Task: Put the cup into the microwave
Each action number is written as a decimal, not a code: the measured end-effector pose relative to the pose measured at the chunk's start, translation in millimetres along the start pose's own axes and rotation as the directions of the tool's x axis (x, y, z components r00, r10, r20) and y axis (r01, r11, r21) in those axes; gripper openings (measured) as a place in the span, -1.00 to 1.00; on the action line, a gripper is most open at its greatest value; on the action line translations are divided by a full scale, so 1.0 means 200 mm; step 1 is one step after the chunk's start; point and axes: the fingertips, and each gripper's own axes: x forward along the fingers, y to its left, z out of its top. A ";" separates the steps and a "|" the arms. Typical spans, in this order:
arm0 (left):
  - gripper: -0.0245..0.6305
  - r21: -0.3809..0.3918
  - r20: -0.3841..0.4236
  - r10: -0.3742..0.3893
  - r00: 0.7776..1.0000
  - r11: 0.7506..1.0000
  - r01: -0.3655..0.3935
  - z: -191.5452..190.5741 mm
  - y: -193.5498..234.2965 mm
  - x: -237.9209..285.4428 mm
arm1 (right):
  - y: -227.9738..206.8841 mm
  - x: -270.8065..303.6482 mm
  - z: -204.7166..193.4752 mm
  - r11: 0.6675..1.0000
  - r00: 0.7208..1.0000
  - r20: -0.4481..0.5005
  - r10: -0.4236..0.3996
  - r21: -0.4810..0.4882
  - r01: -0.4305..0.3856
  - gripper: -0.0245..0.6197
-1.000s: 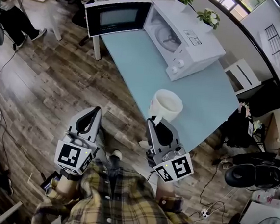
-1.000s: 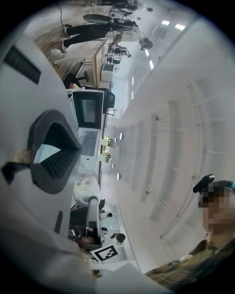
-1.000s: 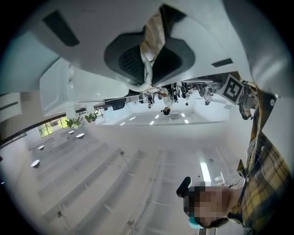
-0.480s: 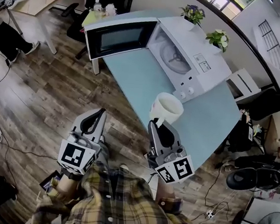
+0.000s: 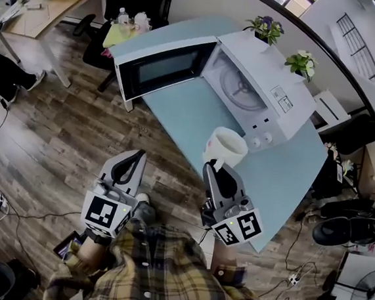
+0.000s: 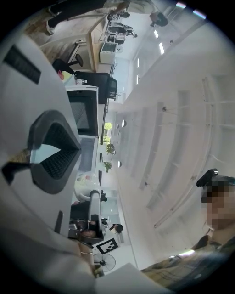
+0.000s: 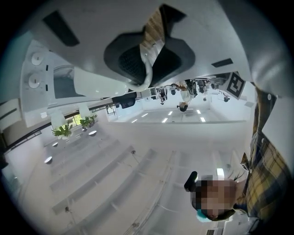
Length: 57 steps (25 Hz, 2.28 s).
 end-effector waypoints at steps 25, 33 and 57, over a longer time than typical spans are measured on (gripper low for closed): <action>-0.95 -0.024 -0.018 -0.092 0.996 0.996 0.091 0.00 0.35 0.44 | -0.31 0.42 -0.07 0.992 0.992 -0.002 -0.127 0.029 0.127 -0.75; -0.95 -0.010 -0.032 -0.141 0.990 0.990 0.140 0.14 0.41 0.83 | -0.59 0.59 0.05 0.986 0.986 0.010 -0.166 0.036 0.165 -0.75; -0.95 0.020 -0.034 -0.406 0.913 0.913 0.407 0.22 0.27 1.44 | -0.91 0.66 0.10 0.952 0.951 0.038 -0.306 0.037 0.304 -0.75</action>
